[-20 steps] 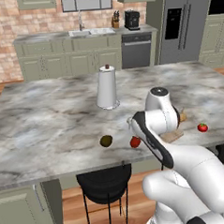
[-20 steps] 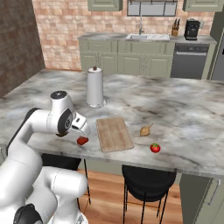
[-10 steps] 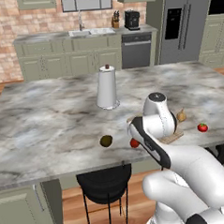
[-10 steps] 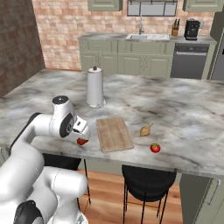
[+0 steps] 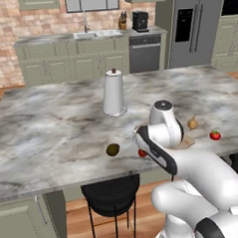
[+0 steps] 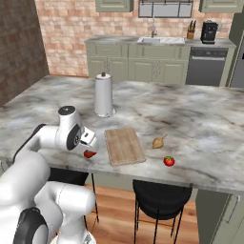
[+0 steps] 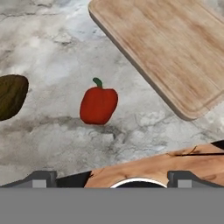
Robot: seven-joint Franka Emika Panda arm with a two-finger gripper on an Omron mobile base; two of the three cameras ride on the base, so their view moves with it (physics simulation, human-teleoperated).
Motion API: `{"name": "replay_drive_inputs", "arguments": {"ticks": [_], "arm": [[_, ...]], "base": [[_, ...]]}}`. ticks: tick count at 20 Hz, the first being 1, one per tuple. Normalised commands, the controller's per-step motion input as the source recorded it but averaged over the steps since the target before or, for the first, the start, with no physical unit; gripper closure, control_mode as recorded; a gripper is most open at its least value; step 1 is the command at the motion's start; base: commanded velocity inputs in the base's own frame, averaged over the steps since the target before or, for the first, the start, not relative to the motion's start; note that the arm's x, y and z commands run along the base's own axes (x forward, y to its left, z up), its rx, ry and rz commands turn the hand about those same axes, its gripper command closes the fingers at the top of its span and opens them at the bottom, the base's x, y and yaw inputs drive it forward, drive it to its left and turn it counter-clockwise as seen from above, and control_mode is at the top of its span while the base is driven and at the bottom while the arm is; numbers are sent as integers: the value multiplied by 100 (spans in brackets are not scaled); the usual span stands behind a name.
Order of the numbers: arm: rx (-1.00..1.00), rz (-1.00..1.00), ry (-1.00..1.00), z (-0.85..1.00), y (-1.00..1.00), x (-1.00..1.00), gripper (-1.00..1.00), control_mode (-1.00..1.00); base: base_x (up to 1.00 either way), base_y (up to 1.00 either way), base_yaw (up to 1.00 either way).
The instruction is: Place the avocado, onion, tomato, and bell pepper on the cutting board.
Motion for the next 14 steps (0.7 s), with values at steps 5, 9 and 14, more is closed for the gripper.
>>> {"name": "replay_drive_inputs", "arguments": {"ticks": [5,9,14], "arm": [[0,0,0,0,0,15,-100,-100],[0,0,-1,-1,0,4,-100,-100],[0,0,0,-7,0,1,-100,-100]], "base": [[0,0,0],[0,0,0],[0,0,0]]}}
